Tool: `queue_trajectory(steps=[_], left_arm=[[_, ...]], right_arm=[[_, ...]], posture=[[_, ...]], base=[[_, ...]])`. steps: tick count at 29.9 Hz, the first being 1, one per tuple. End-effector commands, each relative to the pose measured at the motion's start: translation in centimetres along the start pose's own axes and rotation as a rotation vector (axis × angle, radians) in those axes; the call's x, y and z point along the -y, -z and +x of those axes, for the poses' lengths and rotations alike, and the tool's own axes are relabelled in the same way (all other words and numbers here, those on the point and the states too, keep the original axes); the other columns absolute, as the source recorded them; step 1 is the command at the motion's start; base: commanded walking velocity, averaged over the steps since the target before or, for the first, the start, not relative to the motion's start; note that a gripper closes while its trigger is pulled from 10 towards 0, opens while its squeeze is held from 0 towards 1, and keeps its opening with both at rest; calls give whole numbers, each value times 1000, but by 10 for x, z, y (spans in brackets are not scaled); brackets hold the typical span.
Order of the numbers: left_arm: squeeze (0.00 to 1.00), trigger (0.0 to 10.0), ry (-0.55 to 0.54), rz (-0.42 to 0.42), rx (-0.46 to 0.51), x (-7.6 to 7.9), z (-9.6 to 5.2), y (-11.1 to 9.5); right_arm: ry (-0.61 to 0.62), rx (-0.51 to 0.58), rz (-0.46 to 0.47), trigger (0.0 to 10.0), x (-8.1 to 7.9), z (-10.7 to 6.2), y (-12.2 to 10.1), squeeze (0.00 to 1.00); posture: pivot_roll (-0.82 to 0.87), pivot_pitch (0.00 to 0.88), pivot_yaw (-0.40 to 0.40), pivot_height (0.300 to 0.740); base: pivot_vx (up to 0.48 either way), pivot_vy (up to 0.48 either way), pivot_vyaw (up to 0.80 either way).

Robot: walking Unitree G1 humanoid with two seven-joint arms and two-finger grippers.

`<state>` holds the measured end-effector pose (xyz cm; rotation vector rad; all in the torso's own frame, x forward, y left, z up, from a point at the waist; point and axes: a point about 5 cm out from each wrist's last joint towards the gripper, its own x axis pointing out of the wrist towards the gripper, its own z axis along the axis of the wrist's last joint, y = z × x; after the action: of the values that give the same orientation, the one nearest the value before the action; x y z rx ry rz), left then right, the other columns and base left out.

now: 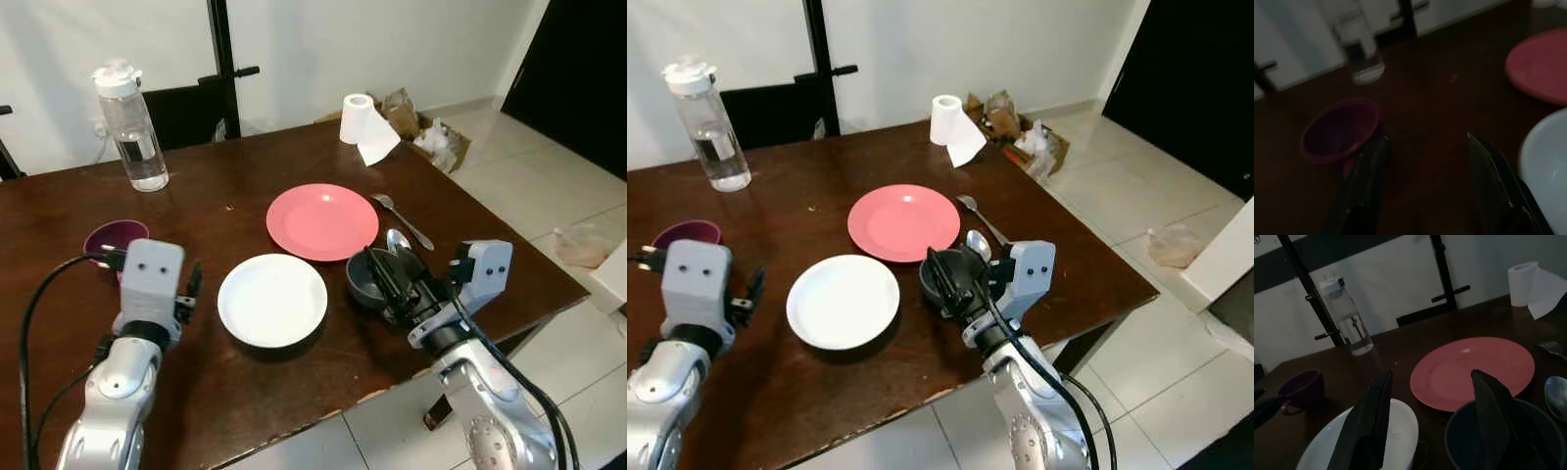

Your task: Setting the table

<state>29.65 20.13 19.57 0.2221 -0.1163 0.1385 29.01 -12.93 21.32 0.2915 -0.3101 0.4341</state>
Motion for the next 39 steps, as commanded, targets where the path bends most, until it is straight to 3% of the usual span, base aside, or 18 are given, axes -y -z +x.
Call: queue_trajectory(steps=[1, 8, 9, 10, 12, 14, 16, 19, 28, 29, 33, 39], left_arm=[[0, 10000, -41, -7, -62, -7, 5, 10], [8, 10000, -98, -37, -154, -21, 24, 21], [392, 10000, -97, -44, -170, -22, 30, 24], [1000, 10000, -99, -51, -179, -24, 37, 24], [1000, 10000, -99, -51, -179, -24, 37, 24], [1000, 10000, -135, -73, -195, -30, 44, 22], [1000, 10000, -135, -73, -195, -30, 44, 22], [1000, 10000, -159, -103, -210, -35, 47, 22], [969, 10000, -182, -97, -223, -39, 49, 22], [0, 10000, -194, -99, -228, -41, 50, 22], [0, 10000, -239, -122, -253, -48, 52, 25], [0, 10000, -218, -167, -271, -50, 56, 29]], right_arm=[[2, 18, 10, 10000, 1, 1, -4, 0], [40, 54, -12, 10000, 7, 2, -12, 0], [29, 58, -24, 10000, 6, 3, -14, 0], [-61, 43, -18, 10000, -3, 6, -13, 0], [-61, 43, -18, 10000, -3, 6, -13, 0], [-314, -16, 24, 10000, -29, 11, -9, 0], [-314, -16, 24, 10000, -29, 11, -9, 0], [-481, -60, 35, 10000, -48, 15, -6, 0], [-574, -87, 53, 10000, -57, 22, -4, 0], [-585, -96, 53, 10000, -58, 23, -2, 0], [-603, -111, 49, 10000, -59, 26, 1, 0], [-618, -118, 52, 10000, -59, 26, 1, 0]], posture=[[107, 119, 71, 740], [104, 135, 84, 740], [102, 148, 90, 740], [98, 160, 98, 740], [98, 160, 98, 740], [101, 179, 106, 740], [101, 179, 106, 740], [111, 202, 96, 740], [117, 226, 98, 740], [122, 232, 98, 740], [129, 237, 94, 740], [124, 242, 96, 740]], base=[[0, 0, 0], [0, 0, 0], [0, 0, 0], [0, 0, 0], [0, 0, 0], [0, 0, 0], [0, 0, 0], [0, 0, 0], [0, 0, 0], [0, 0, 0], [0, 0, 0], [0, 0, 0]])
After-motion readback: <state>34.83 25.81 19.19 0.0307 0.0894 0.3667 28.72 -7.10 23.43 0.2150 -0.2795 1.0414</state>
